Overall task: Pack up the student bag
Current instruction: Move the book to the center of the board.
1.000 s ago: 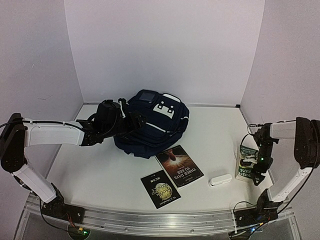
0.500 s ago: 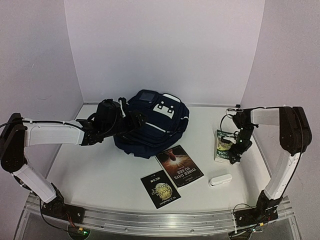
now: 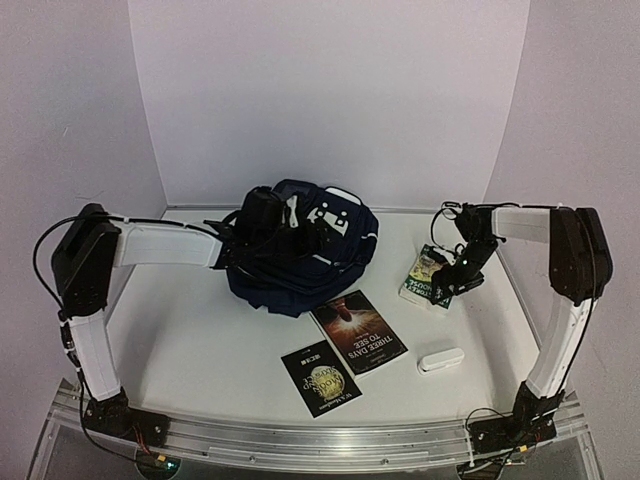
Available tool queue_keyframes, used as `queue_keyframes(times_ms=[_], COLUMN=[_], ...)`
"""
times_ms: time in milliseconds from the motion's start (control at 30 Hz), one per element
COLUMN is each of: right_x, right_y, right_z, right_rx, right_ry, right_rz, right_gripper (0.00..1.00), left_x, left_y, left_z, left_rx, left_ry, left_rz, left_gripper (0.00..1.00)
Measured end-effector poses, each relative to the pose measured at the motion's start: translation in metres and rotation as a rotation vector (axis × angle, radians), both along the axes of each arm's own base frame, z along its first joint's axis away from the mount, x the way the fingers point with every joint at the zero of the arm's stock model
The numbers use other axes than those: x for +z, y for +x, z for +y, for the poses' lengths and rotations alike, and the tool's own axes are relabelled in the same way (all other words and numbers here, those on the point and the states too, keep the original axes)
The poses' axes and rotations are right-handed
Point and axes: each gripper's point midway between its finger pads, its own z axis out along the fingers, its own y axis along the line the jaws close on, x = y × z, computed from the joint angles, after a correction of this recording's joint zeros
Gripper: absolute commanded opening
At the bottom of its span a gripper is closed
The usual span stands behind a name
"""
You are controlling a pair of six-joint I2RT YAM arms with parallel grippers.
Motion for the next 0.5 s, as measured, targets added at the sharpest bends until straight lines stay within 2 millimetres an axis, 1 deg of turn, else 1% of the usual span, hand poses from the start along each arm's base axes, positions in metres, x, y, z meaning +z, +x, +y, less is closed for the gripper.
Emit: queue_keyframes(times_ms=[100,167,300,400,500], right_x=[0.012,0.021,0.031,0.027,0.012], right_y=[0.001,0.005,0.025,0.043,0.056], right_z=[0.005,0.004,-0.009,-0.027,-0.040], right_rx=[-0.031,-0.053,-0.115,-0.173,-0.218], right_ry=[0.029,0.029,-0.005,-0.036,-0.060], right_rz=[-0.008,-0.027,-0.069,-0.080,-0.062], right_gripper=[0.96,0.96,0.95,0.95,0.93], left_x=[-0.007,-0.012,-0.019,-0.029,-0.042], left_y=[0.004,0.005,0.003,-0.002,-0.009], left_z=[-0.031,-0.048,-0.082,-0.097,-0.105], left_rx=[-0.077,-0.120,-0.190,-0.226,-0.256], left_ry=[0.001,0.007,0.015,0.027,0.046], left_rz=[0.004,0.003,-0.006,-0.005,0.011], left_gripper=[0.79,0.79,0.79,0.78,0.78])
